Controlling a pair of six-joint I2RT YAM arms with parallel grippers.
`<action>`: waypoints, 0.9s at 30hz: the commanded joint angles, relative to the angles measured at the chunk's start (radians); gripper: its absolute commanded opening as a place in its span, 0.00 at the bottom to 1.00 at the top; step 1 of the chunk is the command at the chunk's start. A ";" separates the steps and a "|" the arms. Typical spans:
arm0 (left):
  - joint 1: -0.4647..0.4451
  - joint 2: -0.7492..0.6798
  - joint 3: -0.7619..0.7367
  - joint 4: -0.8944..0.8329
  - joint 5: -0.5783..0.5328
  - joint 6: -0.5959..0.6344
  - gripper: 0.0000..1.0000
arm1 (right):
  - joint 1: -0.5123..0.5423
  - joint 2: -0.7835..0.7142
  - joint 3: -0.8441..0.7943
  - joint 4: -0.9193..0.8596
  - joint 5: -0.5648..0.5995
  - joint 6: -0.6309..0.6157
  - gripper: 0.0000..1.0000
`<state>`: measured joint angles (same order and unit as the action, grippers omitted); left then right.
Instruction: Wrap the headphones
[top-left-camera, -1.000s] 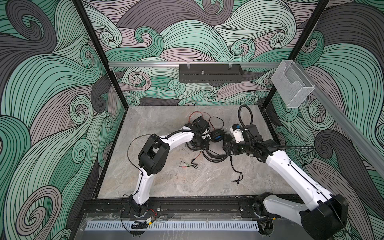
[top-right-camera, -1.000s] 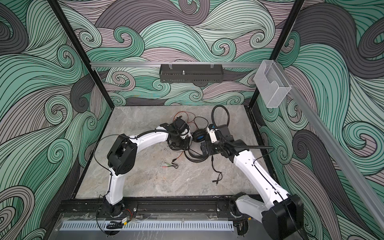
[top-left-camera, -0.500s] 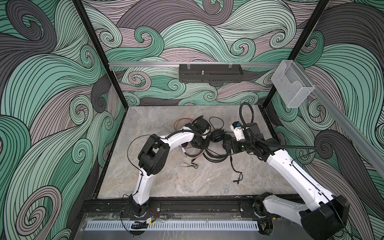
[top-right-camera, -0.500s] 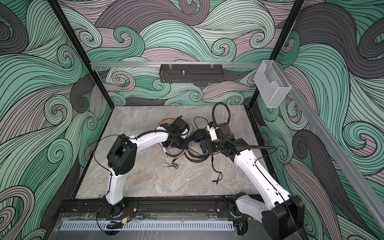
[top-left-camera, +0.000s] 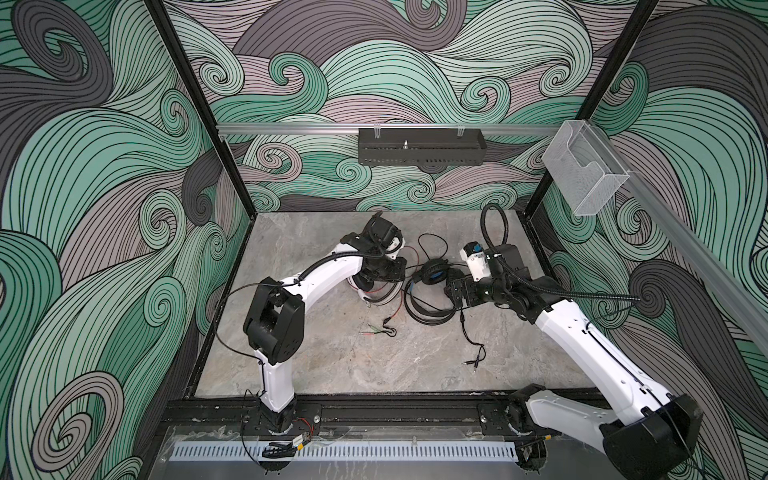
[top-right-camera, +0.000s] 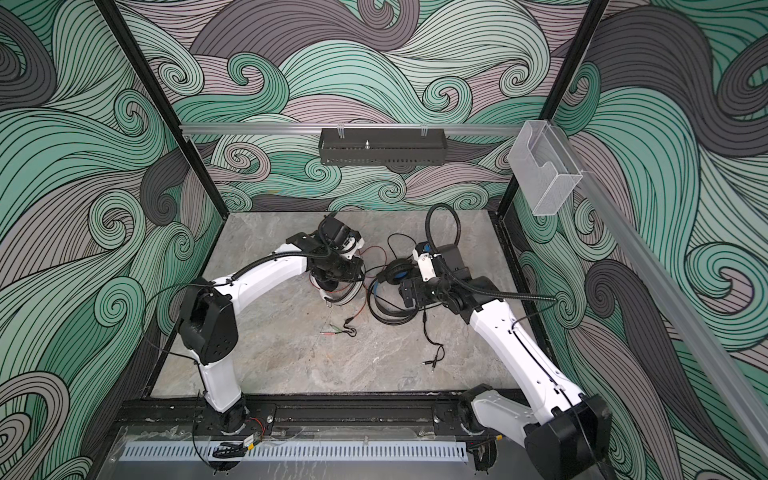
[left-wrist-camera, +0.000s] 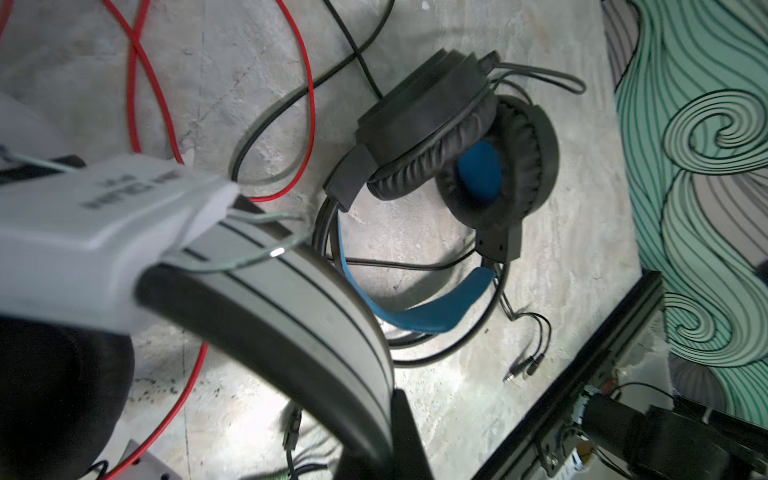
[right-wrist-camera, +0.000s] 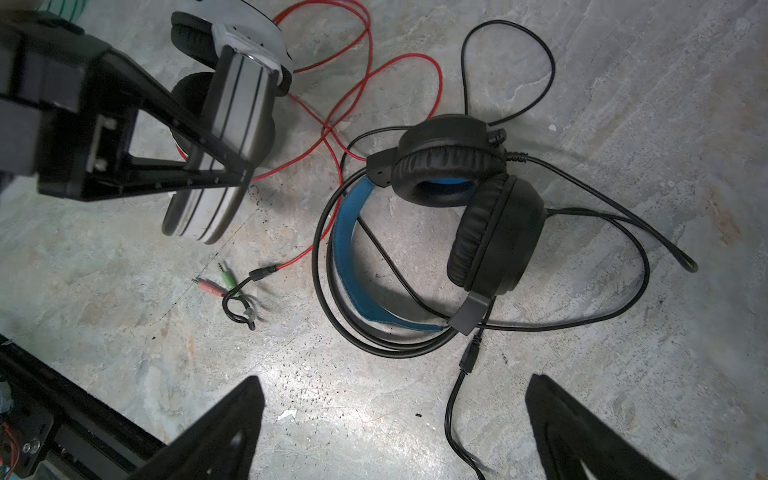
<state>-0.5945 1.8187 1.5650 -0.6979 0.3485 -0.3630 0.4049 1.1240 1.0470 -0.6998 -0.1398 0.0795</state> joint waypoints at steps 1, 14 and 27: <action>0.046 -0.110 -0.021 0.000 0.078 0.023 0.00 | 0.007 -0.034 0.030 0.040 -0.076 -0.034 0.99; 0.216 -0.320 -0.130 0.060 0.329 -0.018 0.00 | 0.056 -0.162 -0.013 0.334 -0.270 -0.156 1.00; 0.277 -0.389 -0.155 0.177 0.487 -0.189 0.00 | 0.055 -0.105 0.002 0.428 -0.252 -0.246 1.00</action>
<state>-0.3279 1.4872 1.3682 -0.5892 0.7719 -0.5259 0.4568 1.0344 1.0523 -0.3183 -0.3996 -0.1127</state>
